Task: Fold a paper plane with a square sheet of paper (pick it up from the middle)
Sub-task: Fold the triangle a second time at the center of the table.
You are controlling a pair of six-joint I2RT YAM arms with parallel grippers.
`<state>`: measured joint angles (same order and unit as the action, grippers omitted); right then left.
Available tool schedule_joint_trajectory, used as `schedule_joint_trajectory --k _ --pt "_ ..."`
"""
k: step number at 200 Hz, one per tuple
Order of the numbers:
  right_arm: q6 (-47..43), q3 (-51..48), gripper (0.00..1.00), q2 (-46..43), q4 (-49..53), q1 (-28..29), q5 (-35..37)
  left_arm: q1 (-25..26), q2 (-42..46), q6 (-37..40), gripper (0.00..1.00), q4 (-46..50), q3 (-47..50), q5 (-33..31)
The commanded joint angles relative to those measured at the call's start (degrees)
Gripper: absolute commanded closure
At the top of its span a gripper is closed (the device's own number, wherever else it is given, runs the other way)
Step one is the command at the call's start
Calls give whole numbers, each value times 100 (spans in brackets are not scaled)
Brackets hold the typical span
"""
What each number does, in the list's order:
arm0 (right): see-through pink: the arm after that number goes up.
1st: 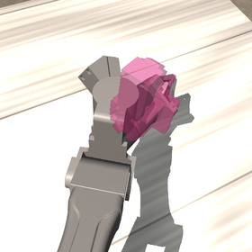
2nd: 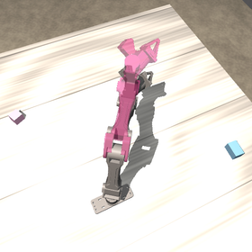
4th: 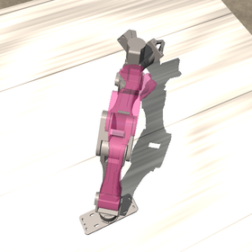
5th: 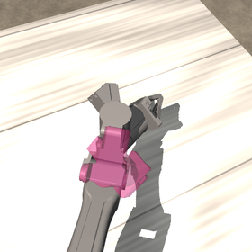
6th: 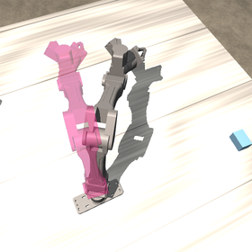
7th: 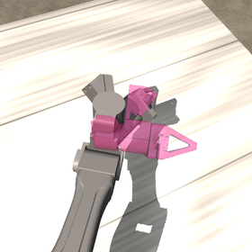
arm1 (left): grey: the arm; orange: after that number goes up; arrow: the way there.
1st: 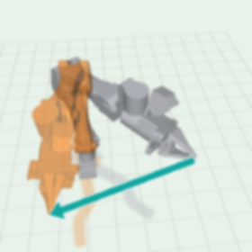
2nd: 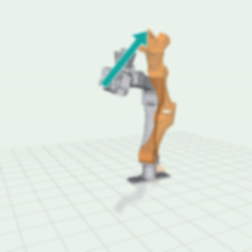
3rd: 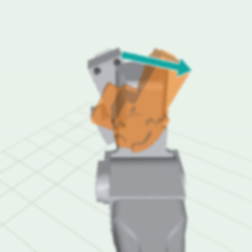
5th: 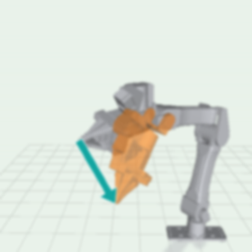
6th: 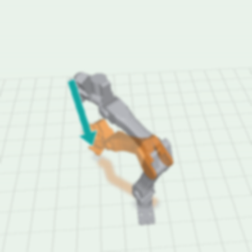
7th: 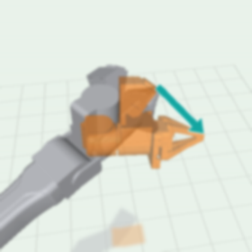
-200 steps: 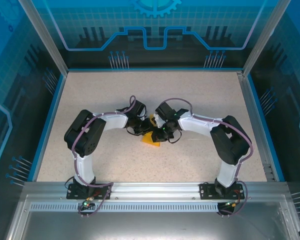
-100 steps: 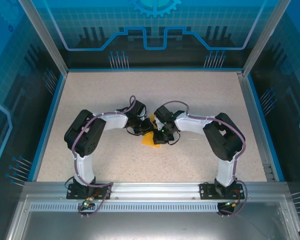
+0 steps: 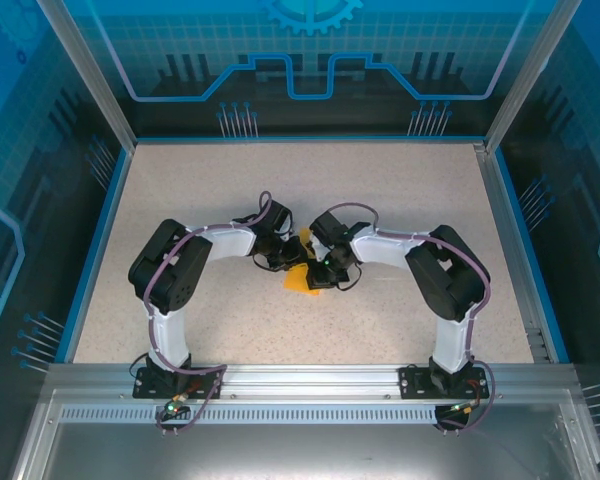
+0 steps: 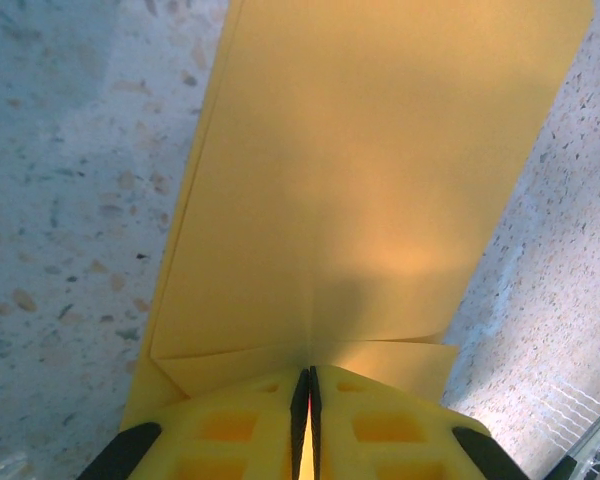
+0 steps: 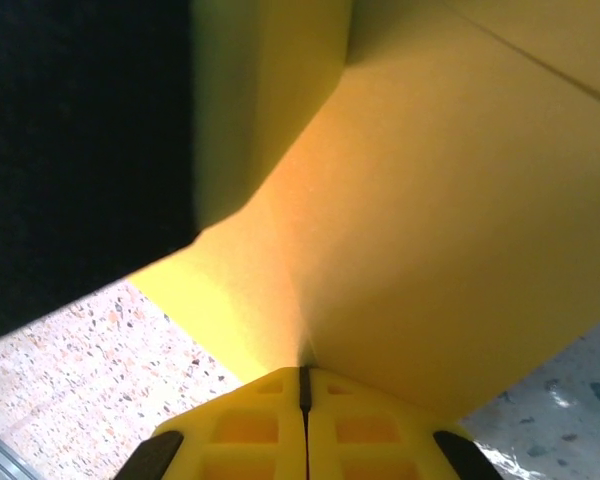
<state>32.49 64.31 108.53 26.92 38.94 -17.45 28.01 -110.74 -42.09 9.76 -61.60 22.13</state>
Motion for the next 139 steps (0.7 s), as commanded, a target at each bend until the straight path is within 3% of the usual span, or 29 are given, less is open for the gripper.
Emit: schedule_joint_trajectory --k 1,75,139 --pt "-248 -432 94 -38 259 -104 -237 -6 -442 -115 86 647 149 -442" --pt "-620 -1209 93 -612 -150 -303 -836 -11 -534 -143 87 696 177 -451" --pt "-372 -560 93 -874 -554 -382 -803 28 -526 -124 87 606 102 -277"
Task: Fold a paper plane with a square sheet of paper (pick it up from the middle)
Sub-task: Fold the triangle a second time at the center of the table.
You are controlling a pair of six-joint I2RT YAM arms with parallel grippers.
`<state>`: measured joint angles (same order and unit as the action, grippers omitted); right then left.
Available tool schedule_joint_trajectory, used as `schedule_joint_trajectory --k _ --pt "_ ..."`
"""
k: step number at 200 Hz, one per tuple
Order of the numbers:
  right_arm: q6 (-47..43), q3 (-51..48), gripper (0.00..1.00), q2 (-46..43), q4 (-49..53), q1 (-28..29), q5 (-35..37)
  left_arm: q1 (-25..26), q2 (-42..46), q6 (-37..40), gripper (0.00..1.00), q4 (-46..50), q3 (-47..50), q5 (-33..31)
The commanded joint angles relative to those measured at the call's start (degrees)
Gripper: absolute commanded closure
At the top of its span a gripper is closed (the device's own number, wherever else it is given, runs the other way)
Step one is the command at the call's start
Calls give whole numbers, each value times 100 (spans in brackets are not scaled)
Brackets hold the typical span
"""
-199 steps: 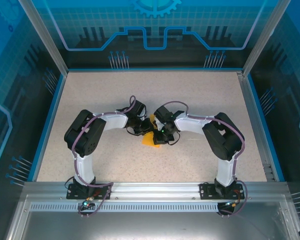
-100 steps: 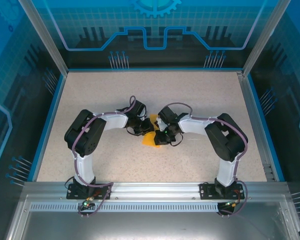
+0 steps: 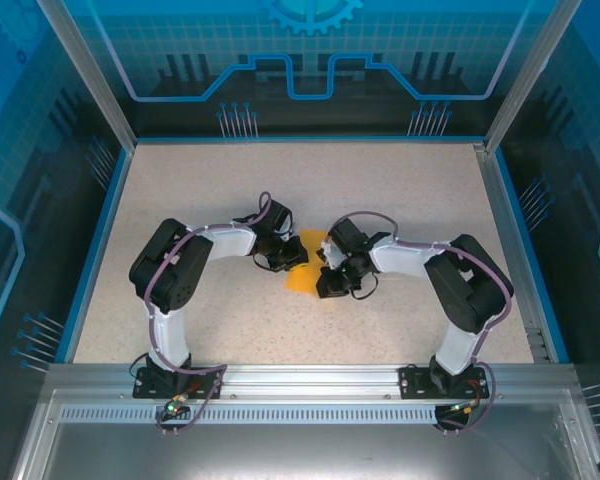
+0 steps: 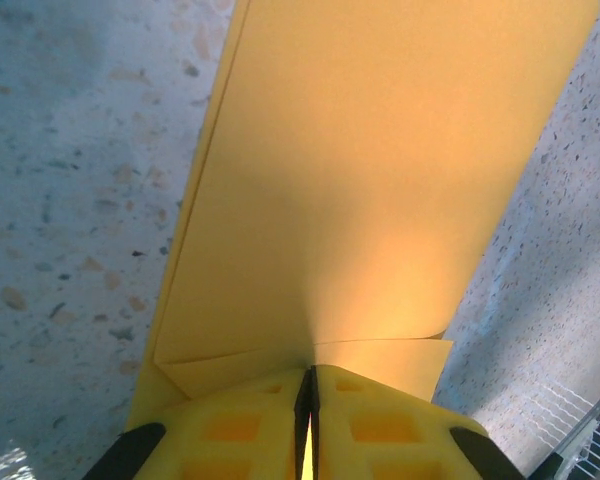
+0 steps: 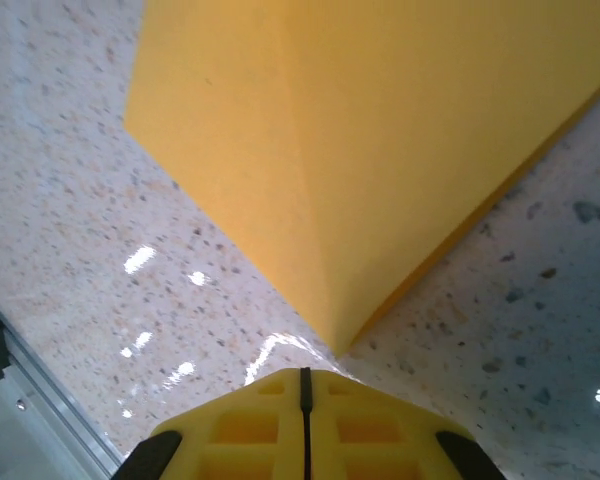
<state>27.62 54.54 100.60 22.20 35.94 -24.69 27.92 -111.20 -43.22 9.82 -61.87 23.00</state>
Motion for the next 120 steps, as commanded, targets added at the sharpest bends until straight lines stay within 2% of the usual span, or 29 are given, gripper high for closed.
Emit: schedule_joint_trajectory --k 1,55,120 --pt "123 425 93 -65 -83 -80 -71 37 -481 -11 87 595 125 -361" --pt "270 898 94 664 -33 -43 297 78 -491 -33 87 617 70 -358" --pt "198 584 95 869 178 -35 458 77 -499 -77 87 682 79 -431"
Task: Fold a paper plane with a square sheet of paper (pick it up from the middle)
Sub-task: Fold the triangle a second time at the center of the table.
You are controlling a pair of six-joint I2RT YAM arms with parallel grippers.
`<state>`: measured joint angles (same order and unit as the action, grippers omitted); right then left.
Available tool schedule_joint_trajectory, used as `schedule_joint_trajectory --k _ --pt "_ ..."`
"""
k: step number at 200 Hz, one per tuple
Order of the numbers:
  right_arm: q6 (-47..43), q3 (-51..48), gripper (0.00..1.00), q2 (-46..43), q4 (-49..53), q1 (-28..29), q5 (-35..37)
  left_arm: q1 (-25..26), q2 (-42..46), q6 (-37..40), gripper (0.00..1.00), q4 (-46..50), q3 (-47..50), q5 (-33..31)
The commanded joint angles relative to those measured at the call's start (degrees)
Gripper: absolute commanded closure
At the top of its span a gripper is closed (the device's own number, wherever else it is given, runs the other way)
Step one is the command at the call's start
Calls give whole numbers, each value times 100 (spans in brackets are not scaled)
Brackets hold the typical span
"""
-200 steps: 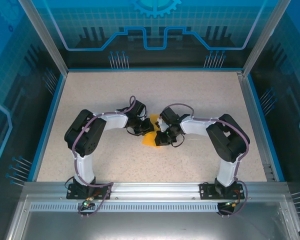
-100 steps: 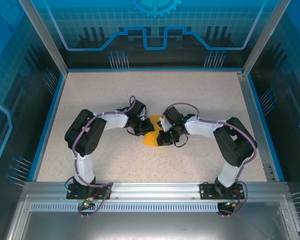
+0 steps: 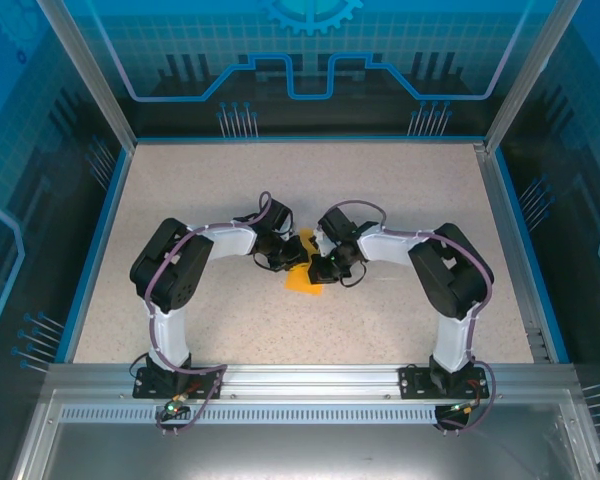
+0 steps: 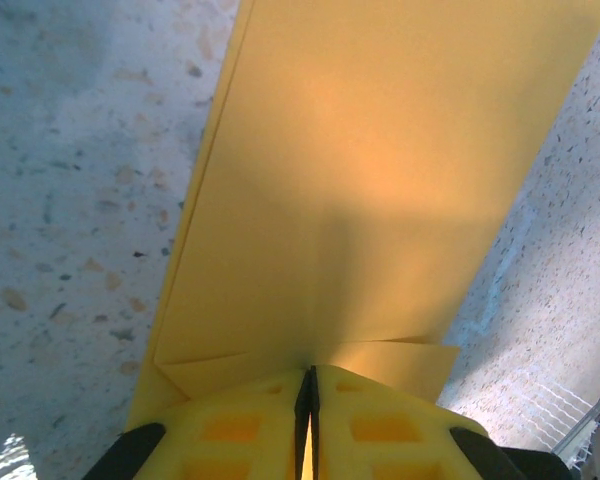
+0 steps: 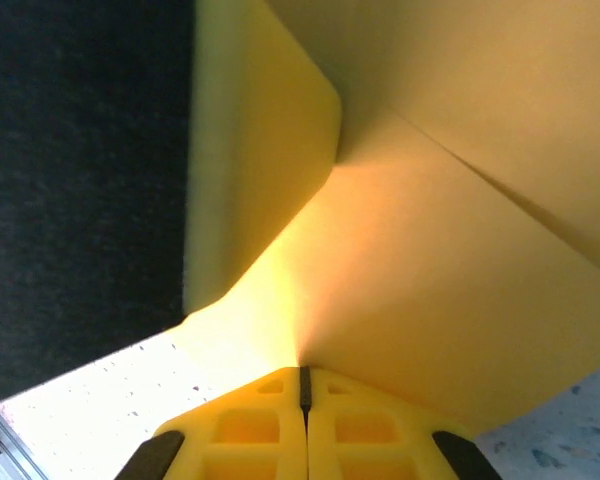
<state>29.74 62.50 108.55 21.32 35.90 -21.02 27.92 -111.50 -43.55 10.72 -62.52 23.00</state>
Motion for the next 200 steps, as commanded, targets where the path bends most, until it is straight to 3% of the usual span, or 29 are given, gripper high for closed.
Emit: schedule_joint_trajectory --k 1,74,125,200 --pt "-17 -220 95 67 275 -30 90 79 -469 -46 87 599 144 -434" --pt "-567 -1018 95 -592 816 -30 -254 80 -477 -45 87 633 126 -471" --pt "-110 -511 94 -1010 540 -127 -351 80 -442 -36 87 576 127 -404" --pt "201 -158 95 -175 385 -83 -66 124 -434 -20 87 476 10 -210"
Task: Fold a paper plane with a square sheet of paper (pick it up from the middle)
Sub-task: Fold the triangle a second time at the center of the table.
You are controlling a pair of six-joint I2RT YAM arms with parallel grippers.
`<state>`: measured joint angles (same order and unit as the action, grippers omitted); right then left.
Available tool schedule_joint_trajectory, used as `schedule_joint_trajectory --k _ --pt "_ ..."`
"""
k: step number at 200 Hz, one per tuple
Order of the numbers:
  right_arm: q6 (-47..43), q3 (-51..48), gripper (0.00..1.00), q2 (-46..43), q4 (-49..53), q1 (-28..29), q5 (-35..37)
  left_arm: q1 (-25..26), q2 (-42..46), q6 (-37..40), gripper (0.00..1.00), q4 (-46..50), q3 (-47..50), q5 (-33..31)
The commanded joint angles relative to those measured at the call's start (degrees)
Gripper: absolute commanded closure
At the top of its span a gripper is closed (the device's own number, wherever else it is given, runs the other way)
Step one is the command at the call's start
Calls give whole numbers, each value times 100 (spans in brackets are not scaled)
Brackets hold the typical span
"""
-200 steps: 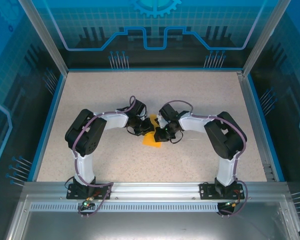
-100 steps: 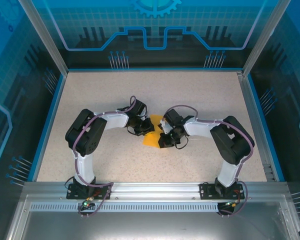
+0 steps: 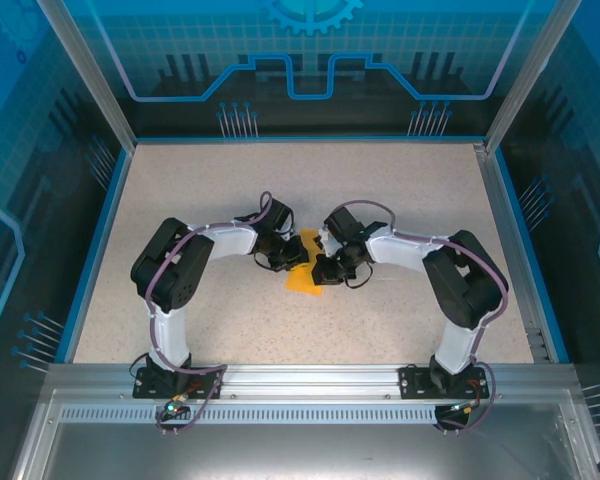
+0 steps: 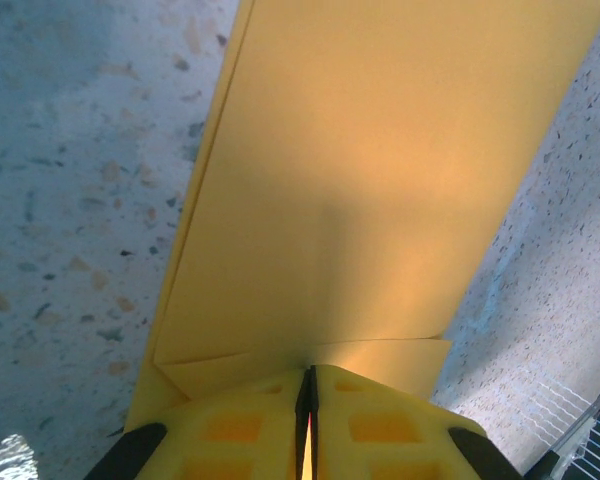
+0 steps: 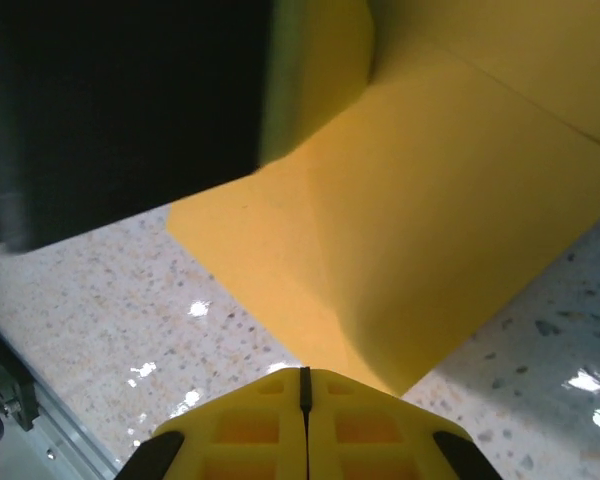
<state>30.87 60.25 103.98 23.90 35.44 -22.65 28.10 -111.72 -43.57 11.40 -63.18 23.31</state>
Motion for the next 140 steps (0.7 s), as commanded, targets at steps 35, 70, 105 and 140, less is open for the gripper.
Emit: schedule_joint_trajectory --k 35,70,105,140 --pt "59 -32 95 470 284 -41 385 151 -336 269 87 674 -203 -238" --pt "112 -75 95 543 365 -46 525 237 112 264 85 227 -70 142" --pt "136 -80 96 596 404 -45 544 349 477 -37 85 -610 504 390" --pt "138 -104 96 662 396 -45 532 481 660 -188 85 -868 715 298"
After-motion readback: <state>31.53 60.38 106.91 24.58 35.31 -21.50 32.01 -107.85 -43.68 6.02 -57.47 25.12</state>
